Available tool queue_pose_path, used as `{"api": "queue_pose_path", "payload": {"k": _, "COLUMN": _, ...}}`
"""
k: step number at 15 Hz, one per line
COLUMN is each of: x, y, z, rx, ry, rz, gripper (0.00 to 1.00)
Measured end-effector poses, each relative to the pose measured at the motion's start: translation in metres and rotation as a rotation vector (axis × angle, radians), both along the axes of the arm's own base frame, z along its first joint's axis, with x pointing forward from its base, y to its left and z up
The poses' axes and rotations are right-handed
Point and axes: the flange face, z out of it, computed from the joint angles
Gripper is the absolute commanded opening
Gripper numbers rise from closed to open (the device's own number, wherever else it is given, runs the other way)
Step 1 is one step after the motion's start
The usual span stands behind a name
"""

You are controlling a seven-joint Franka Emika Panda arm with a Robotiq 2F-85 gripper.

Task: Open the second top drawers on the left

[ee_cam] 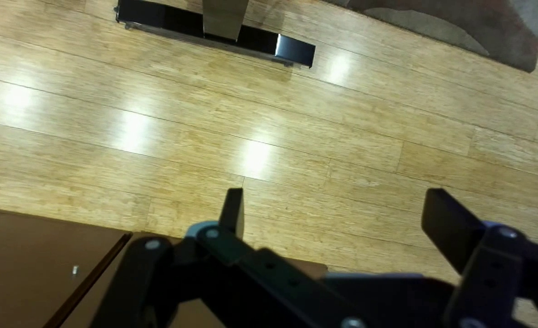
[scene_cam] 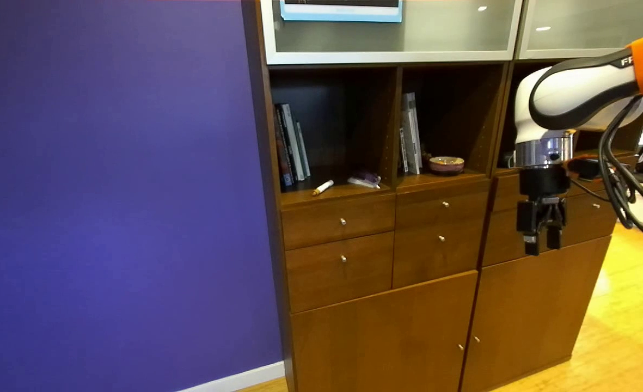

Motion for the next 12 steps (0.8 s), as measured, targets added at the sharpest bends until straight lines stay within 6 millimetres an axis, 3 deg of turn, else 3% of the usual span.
{"api": "queue_pose_path", "payload": {"k": 4, "x": 0.001, "y": 0.002, "z": 0.0, "rx": 0.004, "ry": -0.005, "rz": -0.005, "gripper": 1.0}}
{"api": "queue_pose_path", "payload": {"k": 6, "x": 0.005, "y": 0.018, "z": -0.001, "rx": 0.015, "ry": -0.031, "rz": 0.01, "gripper": 1.0}}
{"api": "queue_pose_path", "payload": {"k": 12, "x": 0.012, "y": 0.146, "z": -0.027, "rx": -0.013, "ry": -0.103, "rz": 0.03, "gripper": 1.0}}
